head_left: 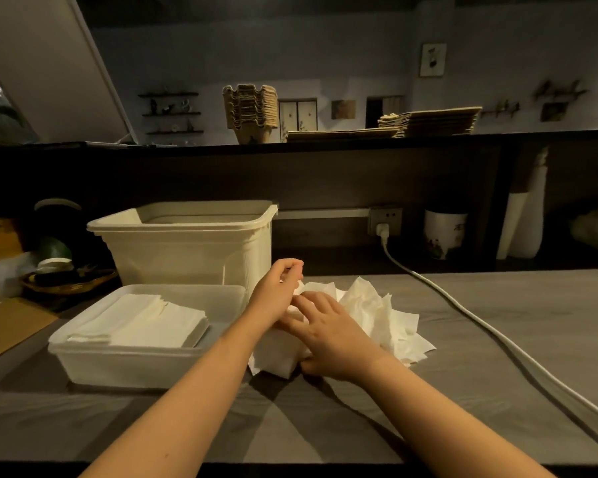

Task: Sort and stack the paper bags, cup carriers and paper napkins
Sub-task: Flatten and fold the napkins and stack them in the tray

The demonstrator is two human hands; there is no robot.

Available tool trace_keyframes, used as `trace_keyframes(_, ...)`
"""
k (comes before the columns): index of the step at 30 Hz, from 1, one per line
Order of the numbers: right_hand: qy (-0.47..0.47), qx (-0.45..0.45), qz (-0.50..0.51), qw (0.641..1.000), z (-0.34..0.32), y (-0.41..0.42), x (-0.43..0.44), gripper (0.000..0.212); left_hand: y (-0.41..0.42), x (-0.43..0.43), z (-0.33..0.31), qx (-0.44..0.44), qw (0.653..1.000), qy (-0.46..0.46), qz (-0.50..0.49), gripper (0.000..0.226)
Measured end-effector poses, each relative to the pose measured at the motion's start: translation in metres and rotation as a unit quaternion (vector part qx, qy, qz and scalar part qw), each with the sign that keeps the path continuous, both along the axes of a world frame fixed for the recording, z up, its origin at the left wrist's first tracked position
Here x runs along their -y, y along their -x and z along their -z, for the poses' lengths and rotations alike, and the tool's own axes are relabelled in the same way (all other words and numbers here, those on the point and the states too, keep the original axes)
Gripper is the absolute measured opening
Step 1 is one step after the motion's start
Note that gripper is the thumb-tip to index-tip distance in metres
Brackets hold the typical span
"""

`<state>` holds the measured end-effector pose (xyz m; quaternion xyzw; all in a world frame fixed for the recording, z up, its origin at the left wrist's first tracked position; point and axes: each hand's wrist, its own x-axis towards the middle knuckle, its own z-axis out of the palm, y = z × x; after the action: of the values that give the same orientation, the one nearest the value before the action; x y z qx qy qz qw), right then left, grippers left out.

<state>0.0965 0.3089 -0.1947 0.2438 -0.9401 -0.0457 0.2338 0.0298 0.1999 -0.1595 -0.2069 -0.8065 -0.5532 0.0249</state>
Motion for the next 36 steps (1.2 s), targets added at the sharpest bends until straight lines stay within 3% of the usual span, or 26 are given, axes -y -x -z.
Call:
trace_keyframes(3,0.012,-0.042,-0.05,0.998,0.004,0.009,0.006,0.071,0.005,-0.001,-0.003,0.061,0.998,-0.011,0.009,0.033)
trace_keyframes(8,0.047,-0.031,-0.078,0.995,0.011,0.015,0.007,0.039,0.01,-0.001,-0.003,0.104,0.995,-0.008,0.011,0.039)
trace_keyframes(11,0.123,-0.004,-0.069,0.99,0.009,0.014,0.005,0.037,0.007,0.004,-0.009,0.089,0.995,-0.04,0.03,0.038)
trace_keyframes(13,0.232,0.021,-0.04,0.972,0.004,0.012,0.002,0.035,0.005,0.01,-0.015,0.057,0.992,-0.106,0.027,0.034)
trace_keyframes(16,0.415,0.083,-0.013,0.906,0.002,0.01,-0.006,0.03,0.002,0.017,-0.021,-0.037,0.984,-0.172,-0.011,0.026)
trace_keyframes(20,0.616,0.119,-0.024,0.779,0.002,0.013,-0.014,0.026,-0.005,0.018,-0.017,-0.109,0.978,-0.18,0.003,0.021)
trace_keyframes(27,0.717,0.147,-0.034,0.681,0.0,0.014,-0.015,0.018,-0.012,0.005,0.007,-0.129,0.978,-0.159,0.027,0.039)
trace_keyframes(30,0.75,0.157,-0.035,0.641,-0.003,0.013,-0.017,0.012,-0.011,0.007,0.013,-0.127,0.982,-0.134,0.042,0.035)
trace_keyframes(34,0.793,0.154,-0.045,0.588,-0.008,0.012,-0.018,0.017,-0.008,0.007,0.014,-0.094,0.976,-0.194,0.009,0.025)
trace_keyframes(36,0.81,0.159,-0.044,0.563,-0.009,0.012,-0.02,0.018,-0.007,0.007,0.014,-0.077,0.976,-0.204,0.007,0.032)
